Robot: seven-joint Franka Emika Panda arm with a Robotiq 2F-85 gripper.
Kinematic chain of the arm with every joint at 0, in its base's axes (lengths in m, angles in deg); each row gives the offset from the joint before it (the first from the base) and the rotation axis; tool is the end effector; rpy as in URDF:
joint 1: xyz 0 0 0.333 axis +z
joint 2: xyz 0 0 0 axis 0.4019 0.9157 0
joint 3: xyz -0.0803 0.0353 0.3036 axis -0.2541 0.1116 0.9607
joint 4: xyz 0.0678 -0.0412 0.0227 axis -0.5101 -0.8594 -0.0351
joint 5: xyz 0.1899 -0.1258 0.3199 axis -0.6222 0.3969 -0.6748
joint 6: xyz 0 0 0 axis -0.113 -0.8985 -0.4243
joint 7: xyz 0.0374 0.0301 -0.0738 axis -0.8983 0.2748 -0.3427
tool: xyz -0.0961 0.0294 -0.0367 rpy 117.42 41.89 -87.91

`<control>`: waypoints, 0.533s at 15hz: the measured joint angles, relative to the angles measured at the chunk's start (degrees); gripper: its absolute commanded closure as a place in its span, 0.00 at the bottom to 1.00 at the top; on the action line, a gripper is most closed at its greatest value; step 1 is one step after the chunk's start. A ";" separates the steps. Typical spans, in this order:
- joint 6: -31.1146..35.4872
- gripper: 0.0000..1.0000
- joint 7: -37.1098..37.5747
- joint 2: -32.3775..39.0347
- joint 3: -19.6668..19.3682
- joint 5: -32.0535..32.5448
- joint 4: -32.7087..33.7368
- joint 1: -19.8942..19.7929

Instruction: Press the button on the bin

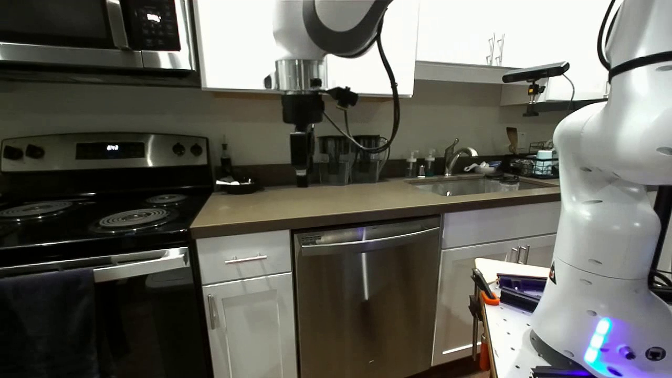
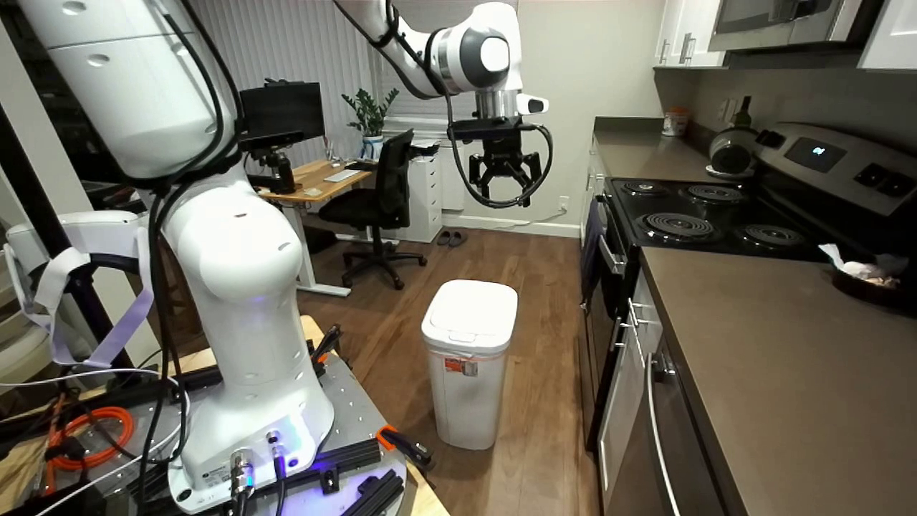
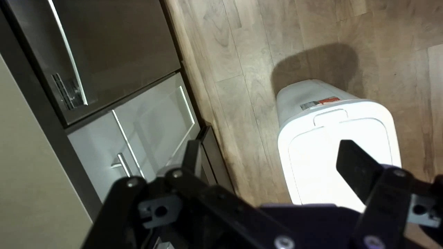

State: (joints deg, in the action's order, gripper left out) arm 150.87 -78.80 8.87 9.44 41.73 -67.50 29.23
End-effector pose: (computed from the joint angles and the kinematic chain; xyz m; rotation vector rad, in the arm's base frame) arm 0.4938 0.0608 0.4072 2.9553 0.5270 0.0306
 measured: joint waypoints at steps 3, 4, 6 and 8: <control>0.88 0.00 -0.58 8.75 1.85 0.16 6.80 0.69; 0.90 0.00 -0.98 11.67 2.42 0.16 9.30 0.89; 0.94 0.00 -1.82 16.81 3.40 0.16 13.78 1.31; 1.07 0.00 -2.63 22.00 4.33 0.16 18.26 1.76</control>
State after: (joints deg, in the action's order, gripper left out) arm 151.94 -81.43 30.87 13.76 41.89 -49.25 30.99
